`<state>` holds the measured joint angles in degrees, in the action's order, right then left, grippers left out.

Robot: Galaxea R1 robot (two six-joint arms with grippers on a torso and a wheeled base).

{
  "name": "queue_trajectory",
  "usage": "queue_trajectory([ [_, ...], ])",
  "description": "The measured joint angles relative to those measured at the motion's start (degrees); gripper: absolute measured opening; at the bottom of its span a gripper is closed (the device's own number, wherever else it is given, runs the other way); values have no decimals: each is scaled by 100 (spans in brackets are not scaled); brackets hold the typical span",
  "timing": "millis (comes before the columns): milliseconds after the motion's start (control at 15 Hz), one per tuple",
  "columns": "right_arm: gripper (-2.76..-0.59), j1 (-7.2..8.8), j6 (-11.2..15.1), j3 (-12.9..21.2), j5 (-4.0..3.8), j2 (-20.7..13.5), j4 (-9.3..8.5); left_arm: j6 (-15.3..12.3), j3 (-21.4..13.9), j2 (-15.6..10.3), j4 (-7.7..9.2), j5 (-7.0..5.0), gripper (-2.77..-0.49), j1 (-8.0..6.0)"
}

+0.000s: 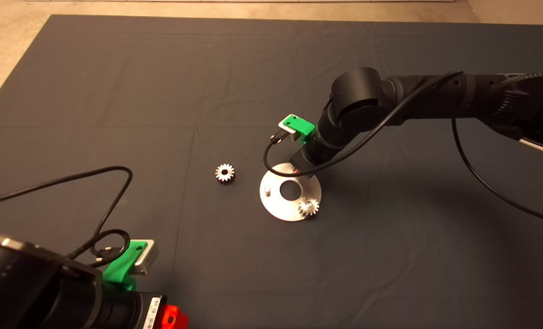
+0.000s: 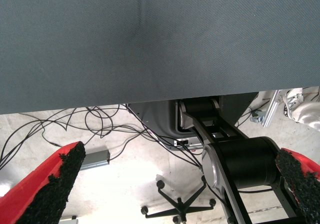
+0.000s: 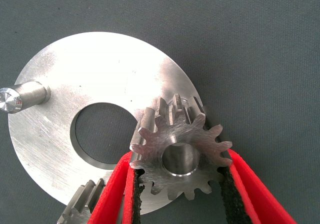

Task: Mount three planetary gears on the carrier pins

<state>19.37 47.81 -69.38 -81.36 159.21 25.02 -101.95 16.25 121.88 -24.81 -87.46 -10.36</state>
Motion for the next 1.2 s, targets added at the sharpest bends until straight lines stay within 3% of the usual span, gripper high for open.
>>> queue_trajectory([
  [667, -247, 13, 0, -22, 18, 0, 12, 0, 0, 0, 0, 0, -49, 0],
  [1200, -247, 12, 1, -44, 82, -2, 43, 0, 0, -2, 0, 0, -49, 0],
])
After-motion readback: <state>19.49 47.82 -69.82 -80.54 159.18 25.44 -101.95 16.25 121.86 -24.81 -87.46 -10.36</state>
